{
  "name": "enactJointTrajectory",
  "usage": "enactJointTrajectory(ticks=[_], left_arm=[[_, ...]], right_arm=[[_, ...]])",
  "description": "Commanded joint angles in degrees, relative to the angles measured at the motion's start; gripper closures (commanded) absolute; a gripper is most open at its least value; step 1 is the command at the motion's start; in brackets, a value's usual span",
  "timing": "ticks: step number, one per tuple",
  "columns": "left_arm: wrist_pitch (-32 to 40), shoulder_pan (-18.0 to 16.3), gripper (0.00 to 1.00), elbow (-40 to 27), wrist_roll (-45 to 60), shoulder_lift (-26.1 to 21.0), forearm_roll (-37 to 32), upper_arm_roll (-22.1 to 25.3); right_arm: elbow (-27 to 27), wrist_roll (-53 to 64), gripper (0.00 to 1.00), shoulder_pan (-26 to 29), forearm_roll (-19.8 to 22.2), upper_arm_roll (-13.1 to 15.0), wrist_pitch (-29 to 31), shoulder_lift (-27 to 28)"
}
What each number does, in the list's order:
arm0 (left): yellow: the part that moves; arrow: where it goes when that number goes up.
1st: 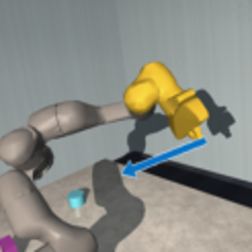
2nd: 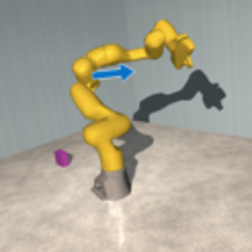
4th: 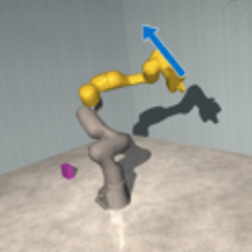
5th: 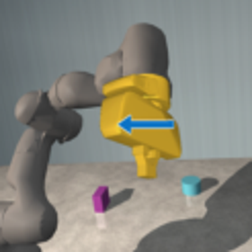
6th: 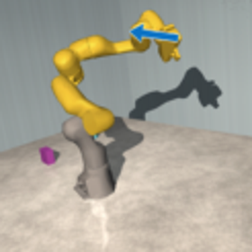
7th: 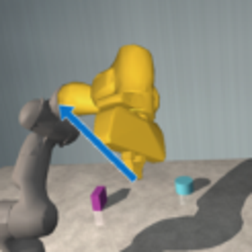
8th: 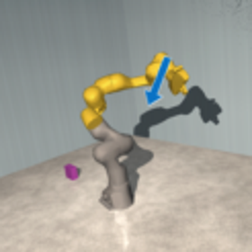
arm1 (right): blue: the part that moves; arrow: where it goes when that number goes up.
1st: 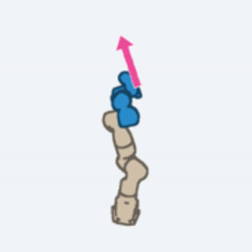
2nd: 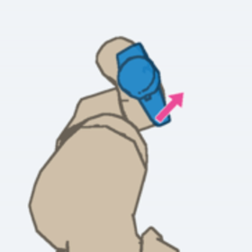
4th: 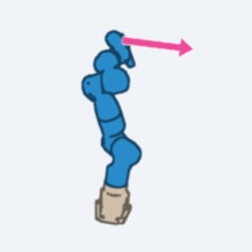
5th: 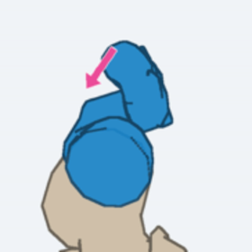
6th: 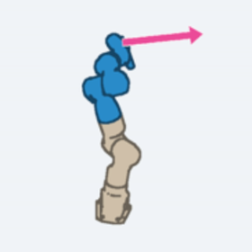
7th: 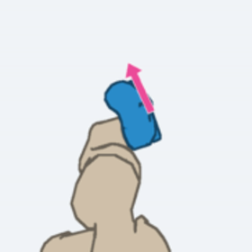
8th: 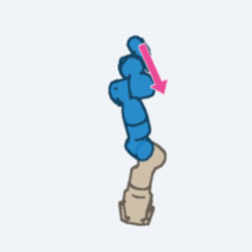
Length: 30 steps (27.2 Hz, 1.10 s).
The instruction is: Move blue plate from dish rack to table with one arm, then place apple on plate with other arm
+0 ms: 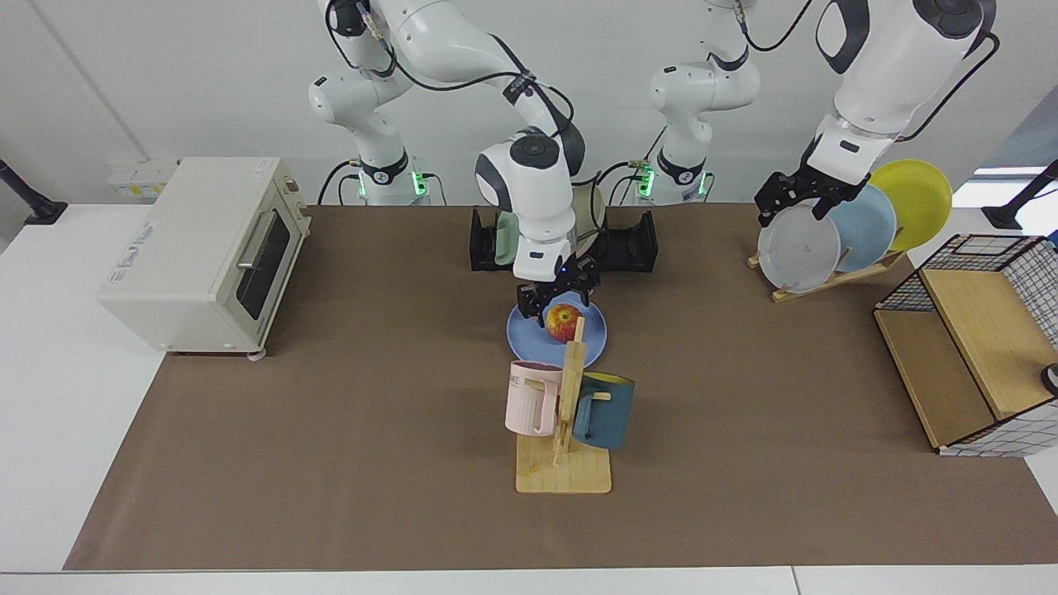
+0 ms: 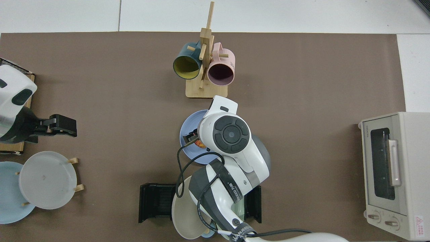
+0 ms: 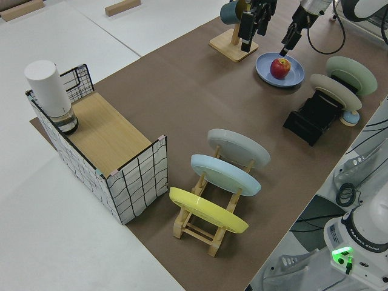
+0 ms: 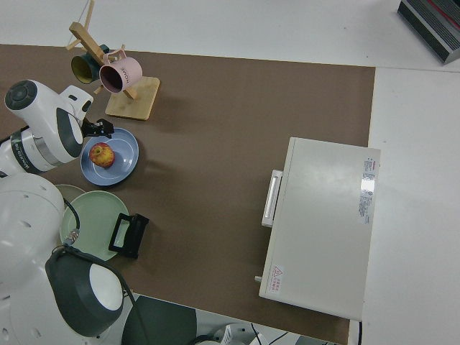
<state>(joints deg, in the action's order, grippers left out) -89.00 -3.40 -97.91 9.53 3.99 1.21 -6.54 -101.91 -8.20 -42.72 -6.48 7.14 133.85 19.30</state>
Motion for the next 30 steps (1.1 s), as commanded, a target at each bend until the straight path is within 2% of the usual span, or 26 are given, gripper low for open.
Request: enactJointTrajectory(ticks=[1,5,14,17,23,30], left_arm=[[-0.9,0.6,0.00,-0.2,0.4,0.1,0.0,0.2],[-1.2,0.6,0.00,-0.3,0.2,0.1,0.1,0.2],[-2.7,0.6,0.00,-0.4,0.1,0.1,1.0,0.2],[-2.7,0.6,0.00,-0.4,0.0,0.1,1.0,0.2],[-2.7,0.6,0.00,-0.7,-0.5,0.2,0.9,0.2],[-2.6,0.6,0.00,-0.7,-2.1,0.2,0.7,0.3]], right_arm=[[-0.9,3.6,0.00,2.6,0.0,-0.5,-6.6,-6.5],[-0.6,6.9,0.00,4.6,-0.1,-0.5,-13.9,-12.0],[1.7,10.7,0.00,8.3,-0.2,-0.4,-27.2,-19.5],[1.6,11.0,0.00,9.7,-0.1,-0.5,-28.3,-21.6],[1.6,11.0,0.00,11.1,-0.5,-0.5,-28.6,-21.6],[1.6,10.5,0.00,19.5,-0.1,-0.5,-28.3,-21.2]])
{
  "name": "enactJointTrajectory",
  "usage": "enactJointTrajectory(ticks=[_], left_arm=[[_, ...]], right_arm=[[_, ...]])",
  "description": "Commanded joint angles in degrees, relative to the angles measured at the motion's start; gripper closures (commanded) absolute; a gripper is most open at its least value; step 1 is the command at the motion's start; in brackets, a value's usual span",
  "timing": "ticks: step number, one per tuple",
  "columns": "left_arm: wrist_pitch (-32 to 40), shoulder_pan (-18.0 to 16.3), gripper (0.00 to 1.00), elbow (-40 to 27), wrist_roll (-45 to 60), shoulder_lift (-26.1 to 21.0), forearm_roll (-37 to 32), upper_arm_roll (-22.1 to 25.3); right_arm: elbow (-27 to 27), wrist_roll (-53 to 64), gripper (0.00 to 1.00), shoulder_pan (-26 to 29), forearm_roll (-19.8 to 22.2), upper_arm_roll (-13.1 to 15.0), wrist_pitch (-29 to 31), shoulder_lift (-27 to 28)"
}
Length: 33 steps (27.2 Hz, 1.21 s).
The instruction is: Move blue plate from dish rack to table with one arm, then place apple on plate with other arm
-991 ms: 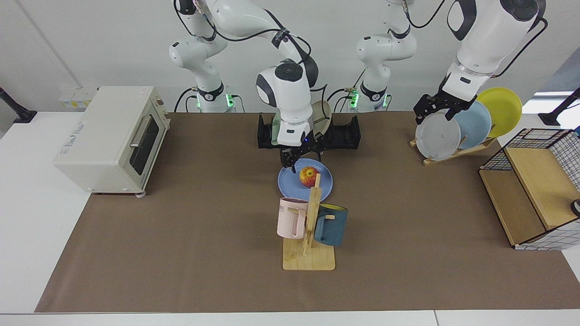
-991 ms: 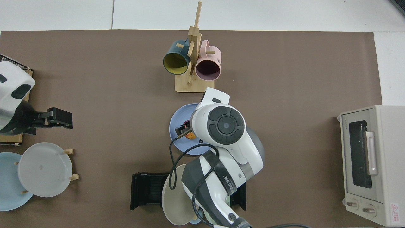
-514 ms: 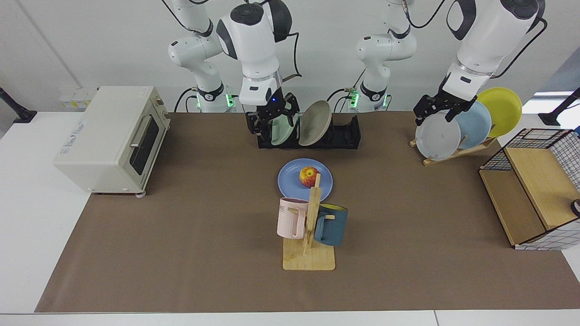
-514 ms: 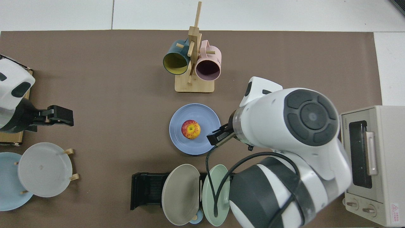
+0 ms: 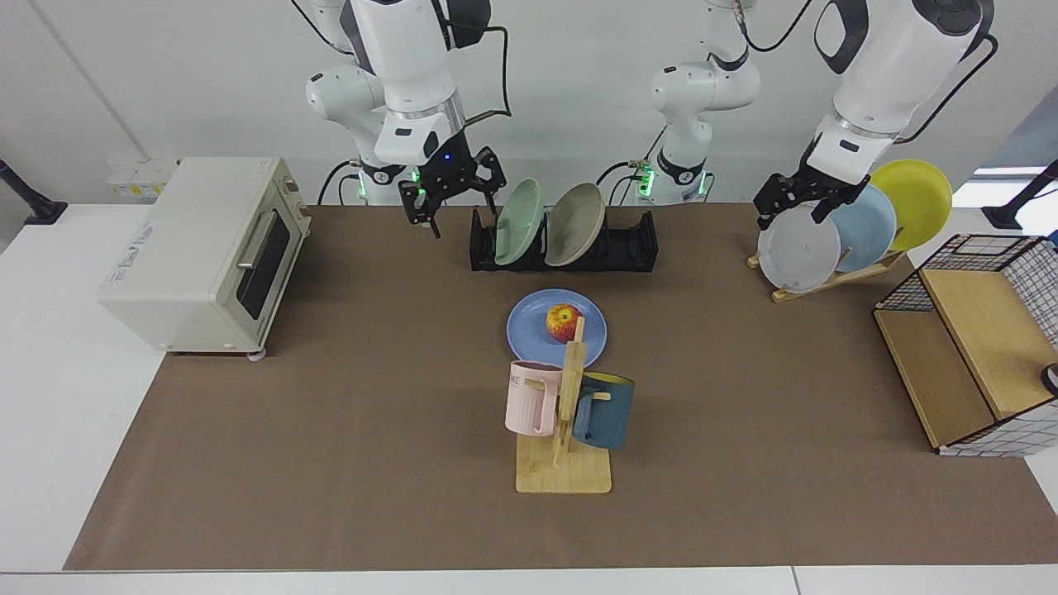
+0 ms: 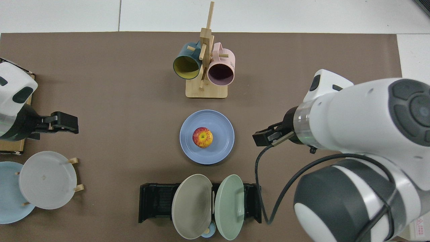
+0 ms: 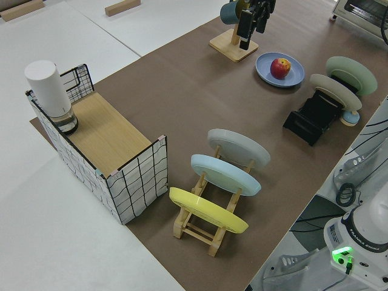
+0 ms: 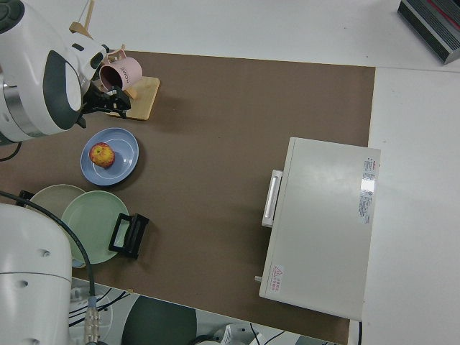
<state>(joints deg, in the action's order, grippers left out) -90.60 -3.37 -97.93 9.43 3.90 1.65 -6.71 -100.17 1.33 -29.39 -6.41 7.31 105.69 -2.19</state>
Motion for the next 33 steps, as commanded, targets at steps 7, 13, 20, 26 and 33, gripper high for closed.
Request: enactJointTrajectory(ticks=[7,13,20,26,33], left_arm=[[-1.1,0.3,0.00,-0.2,-4.2,0.1,0.4,1.1],[-1.1,0.5,0.00,-0.2,-3.5,0.1,0.4,1.2],[-1.1,0.5,0.00,-0.2,-3.3,0.1,0.4,1.1],[-1.1,0.5,0.00,-0.3,-3.4,0.1,0.4,1.0],[-1.1,0.5,0.00,-0.3,-3.3,0.1,0.4,1.0]], right_arm=[[-0.2,0.9,0.00,14.3,-0.2,-0.6,-0.1,0.5],[-0.3,0.8,0.00,19.8,1.1,-0.6,-0.1,0.6],[-0.1,1.4,0.00,23.1,4.5,-0.6,-0.5,0.5],[0.1,1.5,0.00,23.5,5.3,-0.5,-4.8,0.4],[2.4,1.3,0.00,23.5,5.5,-0.6,-6.8,-0.1]])
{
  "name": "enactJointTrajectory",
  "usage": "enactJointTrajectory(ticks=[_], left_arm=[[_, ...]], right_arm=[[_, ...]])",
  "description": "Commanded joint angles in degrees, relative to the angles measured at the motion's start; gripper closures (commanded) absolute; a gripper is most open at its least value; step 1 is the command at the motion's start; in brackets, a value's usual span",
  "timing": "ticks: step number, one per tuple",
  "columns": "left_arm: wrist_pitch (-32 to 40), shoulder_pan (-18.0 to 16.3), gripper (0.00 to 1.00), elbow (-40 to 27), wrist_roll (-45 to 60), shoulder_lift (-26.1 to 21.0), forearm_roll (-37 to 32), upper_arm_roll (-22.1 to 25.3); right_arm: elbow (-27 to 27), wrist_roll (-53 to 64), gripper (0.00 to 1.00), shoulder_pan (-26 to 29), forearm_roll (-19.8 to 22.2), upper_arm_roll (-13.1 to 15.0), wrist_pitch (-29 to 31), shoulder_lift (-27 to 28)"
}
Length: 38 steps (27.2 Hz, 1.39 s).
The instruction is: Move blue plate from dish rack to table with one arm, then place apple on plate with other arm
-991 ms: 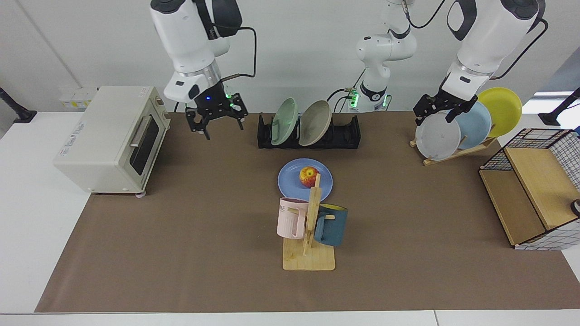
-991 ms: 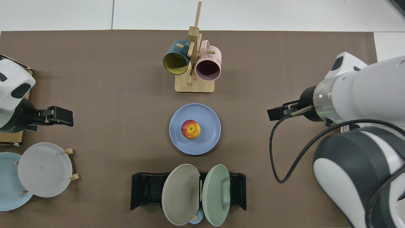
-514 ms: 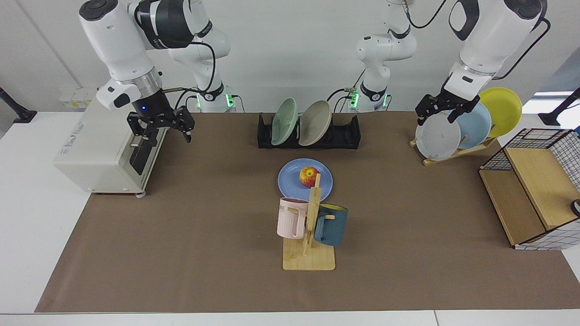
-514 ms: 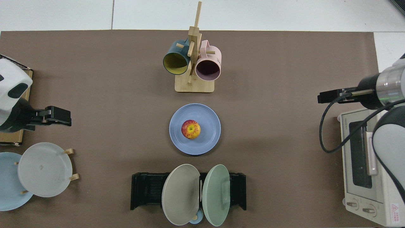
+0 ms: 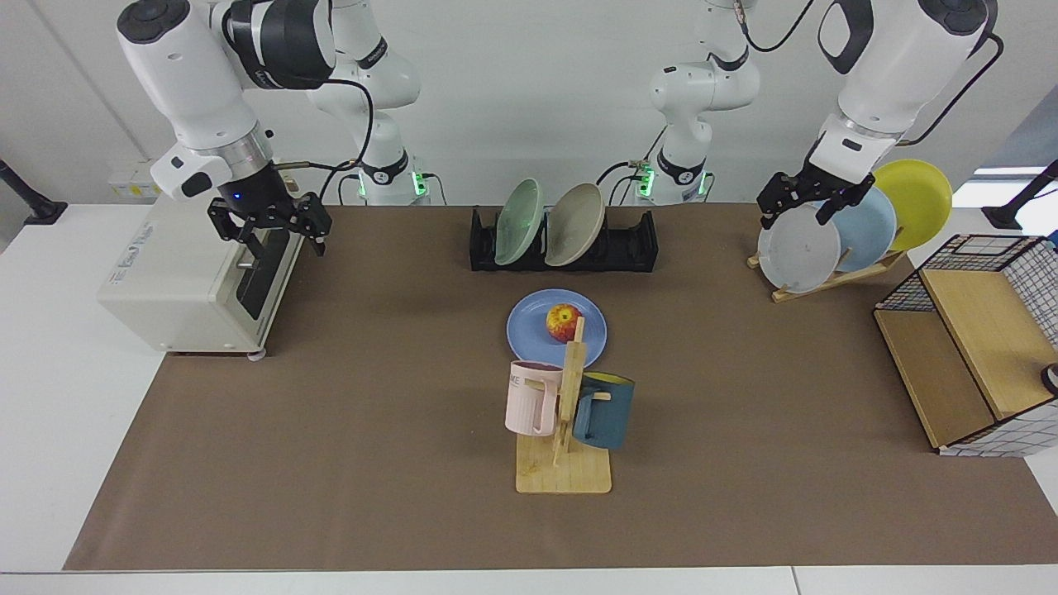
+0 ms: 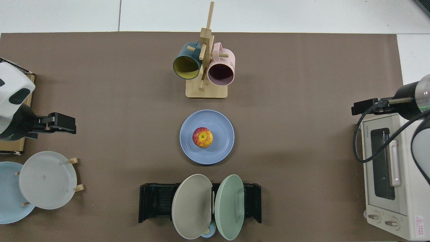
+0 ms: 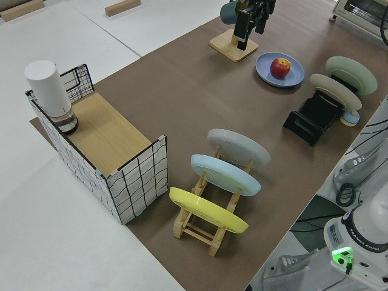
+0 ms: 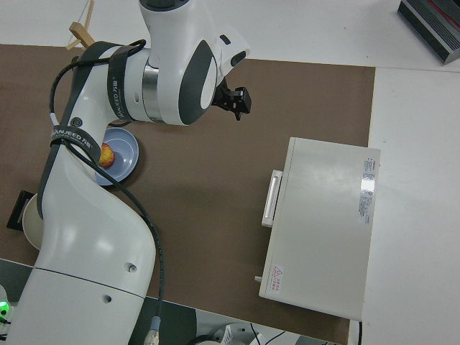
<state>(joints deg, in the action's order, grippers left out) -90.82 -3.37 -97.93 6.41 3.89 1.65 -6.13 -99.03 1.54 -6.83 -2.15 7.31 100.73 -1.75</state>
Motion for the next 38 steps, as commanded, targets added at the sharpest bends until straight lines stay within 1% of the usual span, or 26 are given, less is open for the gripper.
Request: enactJointTrajectory(ticks=[1,18,23,38], left_arm=[[-0.9,0.5,0.00,-0.3,-0.2,0.2,0.4,0.3],[-0.9,0.5,0.00,-0.2,0.0,0.2,0.4,0.0],[-0.9,0.5,0.00,-0.2,0.0,0.2,0.4,0.0],[-0.9,0.5,0.00,-0.2,0.0,0.2,0.4,0.0]], right_arm=[[1.2,1.1,0.00,1.0,1.4,-0.5,-1.9,-0.5],[0.8,-0.4,0.00,1.2,1.5,-0.6,-1.4,-1.3],[0.9,-0.2,0.00,2.6,1.2,-0.8,-1.1,-1.3],[0.9,-0.2,0.00,1.9,0.7,-1.4,-1.1,-1.3]])
